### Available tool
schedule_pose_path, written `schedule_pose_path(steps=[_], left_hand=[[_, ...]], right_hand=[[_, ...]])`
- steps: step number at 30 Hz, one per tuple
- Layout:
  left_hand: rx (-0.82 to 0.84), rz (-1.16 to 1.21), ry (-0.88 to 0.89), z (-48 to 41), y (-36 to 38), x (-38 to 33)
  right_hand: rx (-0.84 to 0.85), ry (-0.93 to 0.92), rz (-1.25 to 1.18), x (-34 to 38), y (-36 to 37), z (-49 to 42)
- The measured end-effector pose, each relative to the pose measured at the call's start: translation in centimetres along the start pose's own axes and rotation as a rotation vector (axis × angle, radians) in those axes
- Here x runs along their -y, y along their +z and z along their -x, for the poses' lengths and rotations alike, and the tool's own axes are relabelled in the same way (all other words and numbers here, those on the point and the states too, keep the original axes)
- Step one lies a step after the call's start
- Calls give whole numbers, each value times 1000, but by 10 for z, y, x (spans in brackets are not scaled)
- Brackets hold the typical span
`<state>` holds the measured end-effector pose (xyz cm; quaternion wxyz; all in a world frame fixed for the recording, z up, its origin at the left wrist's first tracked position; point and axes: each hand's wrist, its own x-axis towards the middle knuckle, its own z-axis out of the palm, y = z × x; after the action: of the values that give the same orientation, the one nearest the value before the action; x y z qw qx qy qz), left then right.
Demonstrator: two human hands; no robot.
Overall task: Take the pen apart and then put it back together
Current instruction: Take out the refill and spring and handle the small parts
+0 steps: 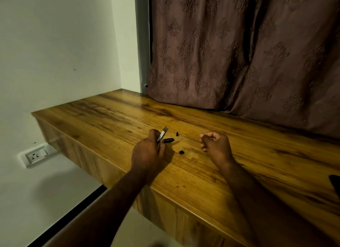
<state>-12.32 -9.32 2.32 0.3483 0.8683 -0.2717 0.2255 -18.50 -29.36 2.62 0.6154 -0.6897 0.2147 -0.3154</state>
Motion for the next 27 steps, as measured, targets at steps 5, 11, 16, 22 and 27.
schedule_pose_path(steps=[5,11,16,22,27], left_hand=[[-8,22,-7,0,-1,0],[-33,24,-3,-1,0,3],[-28,-3,-36,-5,2,5],[-43,15,-44,-5,3,6],[-43,47,-45,-6,3,8]], right_hand=[[-75,-198,394,-6,4,1],[-27,-239,778,-13,8,3],[-78,-182,779,-8,13,4],[-147,-131,726,-1,39,-4],[-110,-126,777,-1,53,-12]])
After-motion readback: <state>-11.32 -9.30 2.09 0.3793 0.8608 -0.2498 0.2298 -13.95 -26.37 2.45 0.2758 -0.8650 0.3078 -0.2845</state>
